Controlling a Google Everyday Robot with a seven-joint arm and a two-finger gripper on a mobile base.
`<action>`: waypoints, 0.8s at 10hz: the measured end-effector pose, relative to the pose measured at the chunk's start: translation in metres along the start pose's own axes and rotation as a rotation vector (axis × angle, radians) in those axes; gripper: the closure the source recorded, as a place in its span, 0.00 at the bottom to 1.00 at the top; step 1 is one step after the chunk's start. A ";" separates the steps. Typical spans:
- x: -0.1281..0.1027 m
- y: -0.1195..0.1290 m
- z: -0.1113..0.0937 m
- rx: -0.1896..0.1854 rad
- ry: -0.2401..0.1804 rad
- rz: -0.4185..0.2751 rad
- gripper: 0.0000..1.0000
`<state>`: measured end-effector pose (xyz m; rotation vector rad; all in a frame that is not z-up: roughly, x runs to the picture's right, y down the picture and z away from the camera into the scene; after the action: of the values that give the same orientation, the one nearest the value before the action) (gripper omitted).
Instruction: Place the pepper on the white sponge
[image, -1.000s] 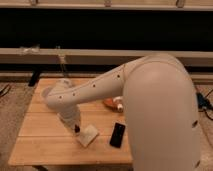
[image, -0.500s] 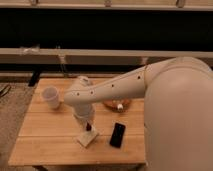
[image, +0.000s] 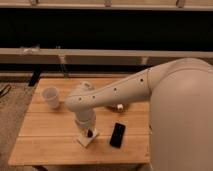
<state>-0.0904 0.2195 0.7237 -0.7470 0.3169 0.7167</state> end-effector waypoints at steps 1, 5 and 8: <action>0.005 0.001 0.005 -0.004 0.019 -0.004 1.00; 0.008 0.008 0.021 -0.009 0.069 -0.016 1.00; 0.004 0.009 0.024 0.003 0.076 -0.012 1.00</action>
<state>-0.0936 0.2434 0.7343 -0.7739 0.3816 0.6771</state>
